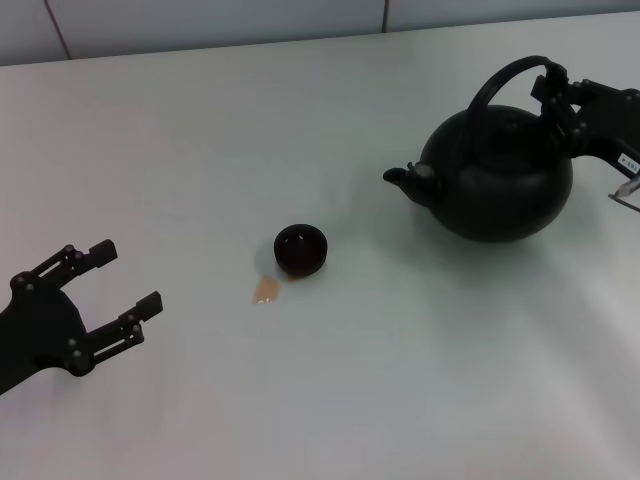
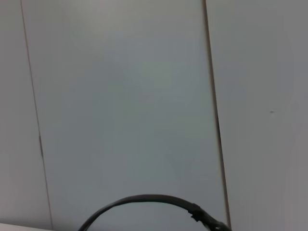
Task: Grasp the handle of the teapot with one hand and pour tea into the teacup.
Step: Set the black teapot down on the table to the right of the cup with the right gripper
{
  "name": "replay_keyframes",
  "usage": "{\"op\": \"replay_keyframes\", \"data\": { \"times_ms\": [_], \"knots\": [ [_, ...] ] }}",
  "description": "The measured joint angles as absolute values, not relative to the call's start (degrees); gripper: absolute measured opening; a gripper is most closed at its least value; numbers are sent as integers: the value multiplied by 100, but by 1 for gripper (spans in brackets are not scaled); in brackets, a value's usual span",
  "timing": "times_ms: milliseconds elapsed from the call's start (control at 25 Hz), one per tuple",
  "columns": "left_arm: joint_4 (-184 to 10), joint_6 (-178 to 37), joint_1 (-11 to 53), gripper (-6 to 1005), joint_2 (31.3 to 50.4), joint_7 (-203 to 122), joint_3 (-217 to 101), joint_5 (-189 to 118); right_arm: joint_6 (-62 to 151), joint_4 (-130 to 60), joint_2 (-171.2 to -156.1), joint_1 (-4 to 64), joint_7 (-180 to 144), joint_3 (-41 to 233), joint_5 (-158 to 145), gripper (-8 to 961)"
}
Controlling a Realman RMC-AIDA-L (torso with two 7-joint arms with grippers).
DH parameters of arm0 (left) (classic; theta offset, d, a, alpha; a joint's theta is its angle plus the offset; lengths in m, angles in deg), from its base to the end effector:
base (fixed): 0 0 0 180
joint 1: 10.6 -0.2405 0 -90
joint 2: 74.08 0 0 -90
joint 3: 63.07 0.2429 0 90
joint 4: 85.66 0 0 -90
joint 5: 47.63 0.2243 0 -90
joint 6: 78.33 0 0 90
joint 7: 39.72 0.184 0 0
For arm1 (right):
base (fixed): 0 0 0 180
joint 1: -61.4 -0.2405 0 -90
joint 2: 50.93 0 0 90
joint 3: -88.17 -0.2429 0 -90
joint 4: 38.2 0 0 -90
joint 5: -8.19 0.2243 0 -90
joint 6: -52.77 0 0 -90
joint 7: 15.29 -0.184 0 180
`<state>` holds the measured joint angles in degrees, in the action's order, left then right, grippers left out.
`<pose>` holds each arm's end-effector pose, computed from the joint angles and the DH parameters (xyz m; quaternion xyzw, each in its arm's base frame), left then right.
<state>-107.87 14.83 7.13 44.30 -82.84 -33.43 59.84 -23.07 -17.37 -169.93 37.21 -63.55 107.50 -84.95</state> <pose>-0.3088 0.2742 -0.0325 -0.9045 -0.1341 -0.3075 0.2634 0.3268 0.3625 0.0189 -0.7928 0.2371 0.3302 0.4542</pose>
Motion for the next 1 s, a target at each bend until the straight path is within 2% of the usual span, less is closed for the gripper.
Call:
{"op": "replay_keyframes", "data": {
  "times_ms": [1000],
  "knots": [
    [-10736, 1528, 698, 805, 4404, -8323, -3331, 5986, -2177, -2326, -17007, 3926, -5801, 10688, -8081, 116]
  ]
}}
